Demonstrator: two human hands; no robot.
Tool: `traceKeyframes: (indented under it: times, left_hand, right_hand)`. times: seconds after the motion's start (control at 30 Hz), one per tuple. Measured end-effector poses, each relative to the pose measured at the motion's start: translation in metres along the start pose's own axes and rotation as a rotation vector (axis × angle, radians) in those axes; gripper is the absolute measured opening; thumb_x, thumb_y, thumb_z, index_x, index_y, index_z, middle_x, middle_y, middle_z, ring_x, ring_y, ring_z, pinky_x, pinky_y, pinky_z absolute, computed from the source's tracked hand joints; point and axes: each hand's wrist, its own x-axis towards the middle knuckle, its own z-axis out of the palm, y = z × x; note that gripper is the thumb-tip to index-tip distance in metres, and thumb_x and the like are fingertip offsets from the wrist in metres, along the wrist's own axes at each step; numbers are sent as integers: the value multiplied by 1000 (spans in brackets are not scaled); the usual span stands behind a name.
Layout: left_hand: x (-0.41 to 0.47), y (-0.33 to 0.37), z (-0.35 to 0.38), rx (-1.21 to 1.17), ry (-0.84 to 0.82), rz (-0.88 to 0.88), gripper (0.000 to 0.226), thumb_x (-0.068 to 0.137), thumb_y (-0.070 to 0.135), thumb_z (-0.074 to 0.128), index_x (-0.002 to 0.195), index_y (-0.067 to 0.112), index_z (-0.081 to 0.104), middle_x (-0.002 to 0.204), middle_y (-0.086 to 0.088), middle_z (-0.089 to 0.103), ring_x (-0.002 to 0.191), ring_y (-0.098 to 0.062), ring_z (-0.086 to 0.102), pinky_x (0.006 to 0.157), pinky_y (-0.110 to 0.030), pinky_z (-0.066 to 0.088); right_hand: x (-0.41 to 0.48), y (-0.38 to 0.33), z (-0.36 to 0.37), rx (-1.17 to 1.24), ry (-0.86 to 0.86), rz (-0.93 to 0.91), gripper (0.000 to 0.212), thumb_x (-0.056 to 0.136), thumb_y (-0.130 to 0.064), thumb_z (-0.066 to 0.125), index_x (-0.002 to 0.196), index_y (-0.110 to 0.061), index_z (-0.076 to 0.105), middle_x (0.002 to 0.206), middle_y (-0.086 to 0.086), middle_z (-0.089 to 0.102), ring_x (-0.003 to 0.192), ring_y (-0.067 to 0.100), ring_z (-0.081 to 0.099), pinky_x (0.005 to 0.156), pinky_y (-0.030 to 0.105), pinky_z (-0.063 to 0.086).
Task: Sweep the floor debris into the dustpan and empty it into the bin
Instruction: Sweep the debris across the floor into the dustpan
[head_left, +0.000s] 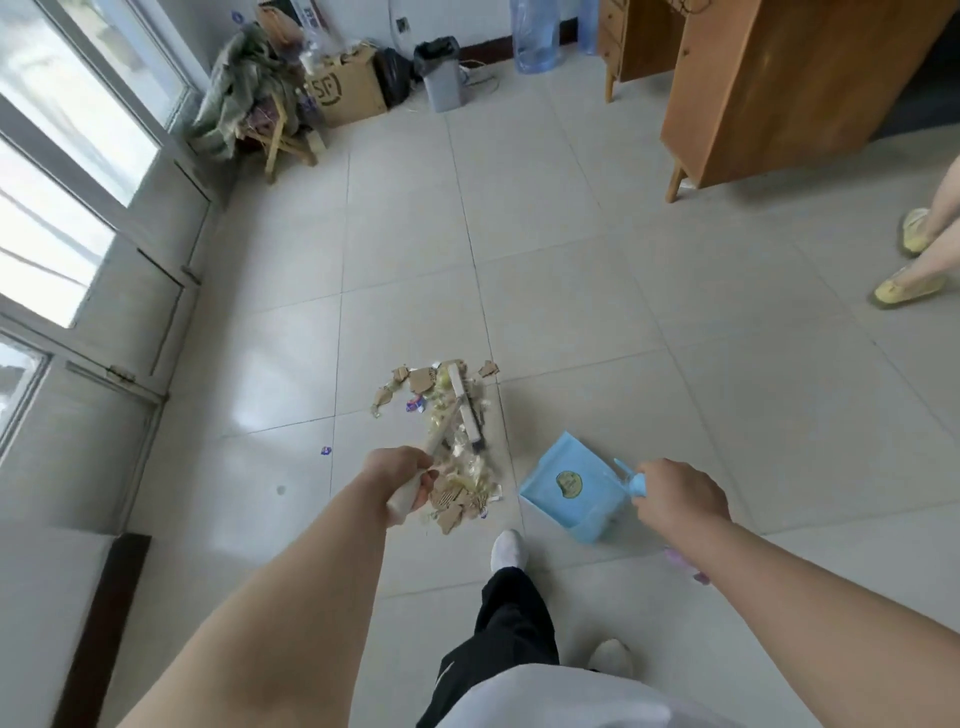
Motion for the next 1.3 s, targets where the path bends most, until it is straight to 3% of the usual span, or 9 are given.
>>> traceKeyframes:
  times: [0.3,0.47,0.63,0.73,0.8,0.87,0.97,1.17,1.3]
  left_hand:
    - [-34,-20,-27,-115,116,-11,17,93,-3,45,78,3,48,74,-9,49,51,-15,43,33,-13,39]
    - [-25,-47,-45,-201,208,-106,15,89,-6,45,78,2,50,72,-10,50,53,-17,47,33,-14,42]
    - [-25,-64,-32,-266,128,-110,27,97,-7,40,72,4,42,70,-7,41,48,-12,47,30,-11,38]
    - [-23,-57,-14,-403,133,-145,19,93,-8,41,102,-1,56,90,-5,60,74,-17,64,35,-16,43]
    - [-14,-50,-5,-473,150,-165,40,93,-7,40,130,2,52,117,-10,62,92,-19,70,33,-16,44]
    - [0,-41,0,-484,146,-161,35,93,-5,41,124,4,55,104,-13,64,74,-14,68,34,-15,44]
    - [16,-27,-2,-505,130,-150,13,90,-2,42,92,6,52,70,-8,53,51,-13,51,35,-14,42]
    - [21,-10,-21,-524,62,-121,13,93,1,41,81,3,46,64,-6,46,25,-9,43,28,-12,37]
    - [3,-7,-29,-372,110,-98,12,92,-1,44,82,1,48,67,-10,49,32,-12,46,32,-12,40]
  right_hand:
    - [-5,-30,-10,-130,-21,-101,16,85,-15,56,99,-19,62,102,2,67,92,24,65,67,23,42]
    - [1,-37,-12,-132,-45,-101,14,81,-14,59,93,-21,65,79,-2,58,77,23,59,61,22,40]
    - [4,-37,-6,-80,-69,-80,15,80,-15,59,91,-24,63,81,-2,56,72,24,57,47,22,38]
    - [6,-38,-5,-92,-63,-79,19,79,-16,60,95,-24,66,80,-2,57,70,25,58,49,23,41]
    - [7,-39,-4,-97,-61,-76,19,79,-16,61,96,-24,64,80,-2,55,70,26,58,47,23,40]
    - [8,-39,-3,-99,-59,-70,12,79,-16,61,89,-23,62,79,-1,57,69,27,60,44,22,37]
    - [11,-38,-3,-97,-59,-64,11,81,-17,60,75,-25,57,81,-1,61,71,25,62,44,22,36]
    - [13,-34,2,-94,-43,-53,13,81,-19,62,92,-23,66,85,0,64,71,26,62,45,23,40]
    - [11,-36,4,-104,-47,-62,17,81,-18,62,97,-22,66,91,0,66,73,25,60,51,23,41]
